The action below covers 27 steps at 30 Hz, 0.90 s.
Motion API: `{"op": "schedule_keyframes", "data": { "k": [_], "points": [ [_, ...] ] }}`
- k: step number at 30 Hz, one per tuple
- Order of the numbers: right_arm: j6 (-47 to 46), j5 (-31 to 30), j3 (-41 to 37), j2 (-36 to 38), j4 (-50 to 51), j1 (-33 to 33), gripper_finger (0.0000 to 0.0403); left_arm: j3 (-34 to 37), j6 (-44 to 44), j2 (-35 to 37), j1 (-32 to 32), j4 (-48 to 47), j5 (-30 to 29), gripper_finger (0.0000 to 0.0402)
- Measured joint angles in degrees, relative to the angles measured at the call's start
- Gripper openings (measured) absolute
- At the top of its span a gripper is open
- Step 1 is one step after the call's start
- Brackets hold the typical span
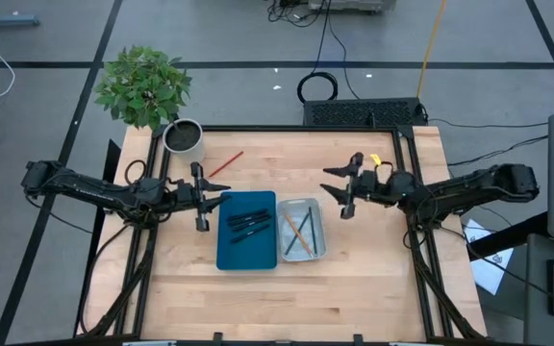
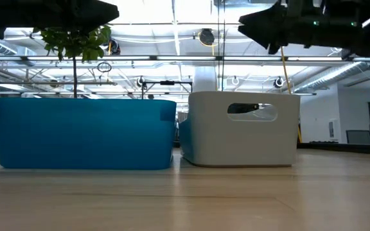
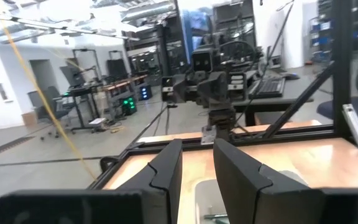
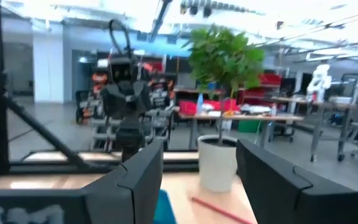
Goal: Sort pens & pencils
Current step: Put the red colored pencil into the white bin
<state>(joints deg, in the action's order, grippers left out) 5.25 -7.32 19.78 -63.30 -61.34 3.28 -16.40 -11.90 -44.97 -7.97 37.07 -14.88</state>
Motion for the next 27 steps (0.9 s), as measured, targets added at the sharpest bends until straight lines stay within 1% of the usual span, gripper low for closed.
{"op": "schedule_keyframes", "data": {
  "k": [3, 7, 10, 15, 19, 21, 22, 24, 26, 27],
  "points": [
    [-0.41, 0.16, -1.33, 1.21, 0.45, 0.21, 0.0192, 0.0, 0.04, 0.0, 0.0, -0.1, -0.69, 0.0097],
    [-1.25, 5.42, -1.35, 2.69, 5.22, 0.16, 0.0192, 0.0, 0.17, 0.0, 0.02, -0.56, -0.7, 0.0097],
    [-1.74, 7.21, -1.3, 4.06, 8.92, 0.14, 0.0192, 0.0, 0.6, -0.02, 0.0, -1.6, -0.68, 0.0097],
    [-1.74, 7.37, -0.05, 5.66, 18.64, 0.51, 0.0192, 0.0, 1.49, -0.01, 0.04, -2.73, -0.7, 0.0097],
    [-1.76, 7.24, 0.34, 5.63, 17.93, 0.51, 0.0192, 0.0, 1.75, 0.0, 0.17, -2.71, -1.91, 0.0097],
    [-1.76, 7.24, 0.34, 5.65, 17.88, 0.5, 0.0192, 0.0, 3.13, -0.01, 0.17, -3.04, -5.59, 0.0097],
    [-1.76, 7.24, 0.34, 5.63, 17.91, 0.49, 0.0192, -0.25, 4.14, 0.0, 0.17, -4.65, -8.87, 0.0097],
    [-1.76, 7.2, 0.34, 5.63, 17.88, 0.49, 0.0192, -2.25, 6.41, -0.25, 0.17, -13.37, -16.71, 0.0097],
    [-1.9, 7.2, 0.34, 5.63, 17.88, 0.49, 0.0192, -5.28, 11.72, -1.2, 0.59, -24.81, -23.92, 0.0099],
    [-2.27, 7.2, 0.34, 5.63, 17.88, 0.49, 0.0192, -7.02, 15.58, -1.76, 1.09, -31.1, -26.59, 0.0101]
  ]
}}
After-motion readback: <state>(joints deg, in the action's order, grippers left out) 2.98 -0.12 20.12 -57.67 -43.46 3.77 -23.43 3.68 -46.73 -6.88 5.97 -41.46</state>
